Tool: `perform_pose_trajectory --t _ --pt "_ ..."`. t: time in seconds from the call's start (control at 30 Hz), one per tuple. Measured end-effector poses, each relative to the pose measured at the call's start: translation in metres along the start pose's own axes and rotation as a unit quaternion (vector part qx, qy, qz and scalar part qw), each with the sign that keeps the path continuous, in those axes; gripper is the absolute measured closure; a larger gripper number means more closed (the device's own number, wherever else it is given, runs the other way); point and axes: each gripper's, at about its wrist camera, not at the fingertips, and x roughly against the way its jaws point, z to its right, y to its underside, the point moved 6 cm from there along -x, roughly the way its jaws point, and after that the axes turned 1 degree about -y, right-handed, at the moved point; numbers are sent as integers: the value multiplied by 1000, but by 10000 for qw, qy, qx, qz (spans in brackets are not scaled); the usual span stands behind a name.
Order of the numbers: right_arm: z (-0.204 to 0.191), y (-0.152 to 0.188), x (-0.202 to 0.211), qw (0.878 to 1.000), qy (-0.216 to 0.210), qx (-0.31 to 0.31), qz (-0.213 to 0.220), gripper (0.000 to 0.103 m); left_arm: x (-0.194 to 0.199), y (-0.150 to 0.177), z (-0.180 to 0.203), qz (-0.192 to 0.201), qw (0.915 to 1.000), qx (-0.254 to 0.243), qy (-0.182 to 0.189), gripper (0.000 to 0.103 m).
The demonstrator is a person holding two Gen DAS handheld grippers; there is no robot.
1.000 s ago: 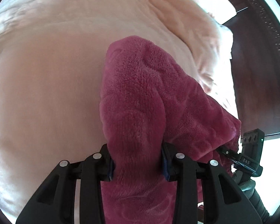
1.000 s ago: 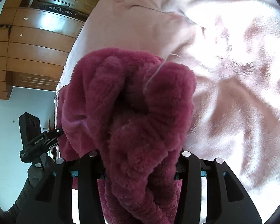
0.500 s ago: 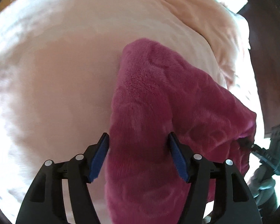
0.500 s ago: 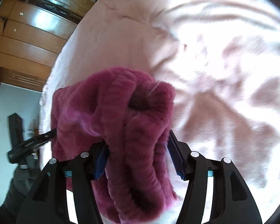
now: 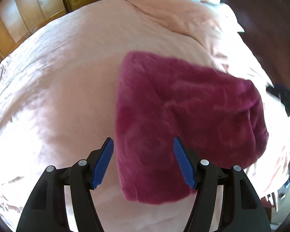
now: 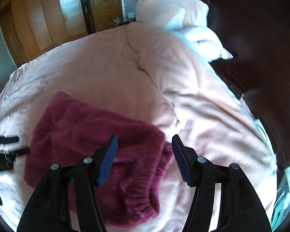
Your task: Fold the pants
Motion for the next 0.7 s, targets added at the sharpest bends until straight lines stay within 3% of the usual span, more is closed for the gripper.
perform_pose_trajectory --t 0.1,0.23,0.5,0.6,0.7 --pt "-13 -5 -5 9985 -530 54 -102 43 -11 16 8 -194 9998 -97 21 39" --pt "-13 1 -41 9927 -1020 -166 -620 43 -30 35 10 -365 9991 -217 -43 38" --pt "22 21 -106 9855 -851 -615 -1331 53 -49 47 5 -367 9988 -314 -83 24" --pt "14 19 -97 9887 -732 -437 -1232 53 -50 46 6 -349 9983 -404 -231 24" --pt "6 17 -65 9941 -577 -303 -869 51 -43 45 7 -326 9981 -414 -303 25"
